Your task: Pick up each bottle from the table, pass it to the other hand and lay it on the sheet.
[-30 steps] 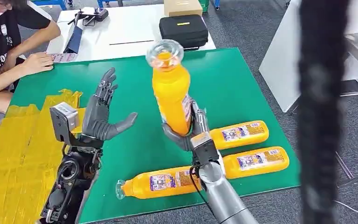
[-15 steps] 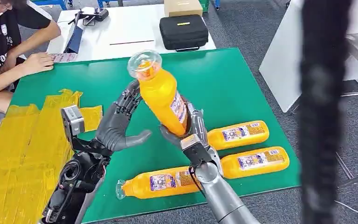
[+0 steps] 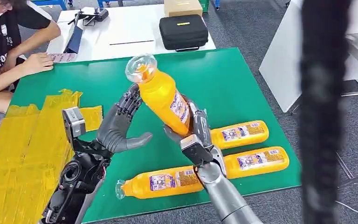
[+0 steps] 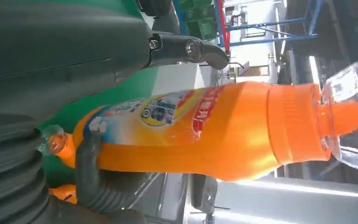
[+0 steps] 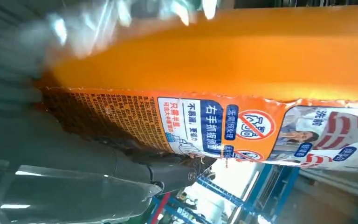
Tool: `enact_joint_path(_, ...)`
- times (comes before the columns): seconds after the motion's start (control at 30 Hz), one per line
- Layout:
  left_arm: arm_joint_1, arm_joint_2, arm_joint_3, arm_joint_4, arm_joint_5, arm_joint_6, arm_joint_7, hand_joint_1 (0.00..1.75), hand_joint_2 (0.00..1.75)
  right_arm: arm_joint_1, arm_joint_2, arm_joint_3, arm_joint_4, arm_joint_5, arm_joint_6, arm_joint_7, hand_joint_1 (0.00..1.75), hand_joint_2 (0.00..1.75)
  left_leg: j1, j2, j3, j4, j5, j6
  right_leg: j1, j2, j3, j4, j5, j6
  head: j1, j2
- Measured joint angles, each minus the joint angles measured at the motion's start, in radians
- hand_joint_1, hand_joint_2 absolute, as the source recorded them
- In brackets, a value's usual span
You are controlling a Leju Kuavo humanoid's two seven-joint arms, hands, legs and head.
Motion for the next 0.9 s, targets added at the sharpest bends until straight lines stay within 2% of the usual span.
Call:
enact_joint_path(0.4,-0.005,-0.001,0.002,0.017,0.003,0.016,-0.004,0.0,1.75,-0.002,0.019,0.115,0.035,0.087,0.052,0.003,1.75,1.75,0.0,0.0,0.0,0.0,0.0,0.0,0.0,0.0,0.0,0.0,0.0,0.0,0.0,0.0)
enact_joint_path(0.8,0.017,-0.001,0.025,0.021,0.011,0.023,-0.015,0.0,1.75,-0.045,0.019,0.197,0.086,0.087,0.065,0.03,1.75,1.75,0.0,0.0,0.0,0.0,0.0,0.0,0.0,0.0,0.0,0.0,0.0,0.0,0.0,0.0)
enact_joint_path(0.83,0.017,-0.001,0.027,0.021,0.011,0.024,-0.015,0.31,1.75,-0.047,0.019,0.198,0.088,0.087,0.065,0.03,1.75,1.75,0.0,0.0,0.0,0.0,0.0,0.0,0.0,0.0,0.0,0.0,0.0,0.0,0.0,0.0)
enact_joint_path(0.87,0.018,-0.001,0.029,0.021,0.011,0.024,-0.015,1.75,1.75,-0.048,0.019,0.199,0.091,0.086,0.065,0.031,1.75,1.75,0.0,0.0,0.0,0.0,0.0,0.0,0.0,0.0,0.0,0.0,0.0,0.0,0.0,0.0)
enact_joint_path(0.9,0.019,-0.001,0.031,0.021,0.011,0.024,-0.016,1.75,1.75,-0.05,0.019,0.201,0.092,0.084,0.065,0.032,1.75,1.75,0.0,0.0,0.0,0.0,0.0,0.0,0.0,0.0,0.0,0.0,0.0,0.0,0.0,0.0)
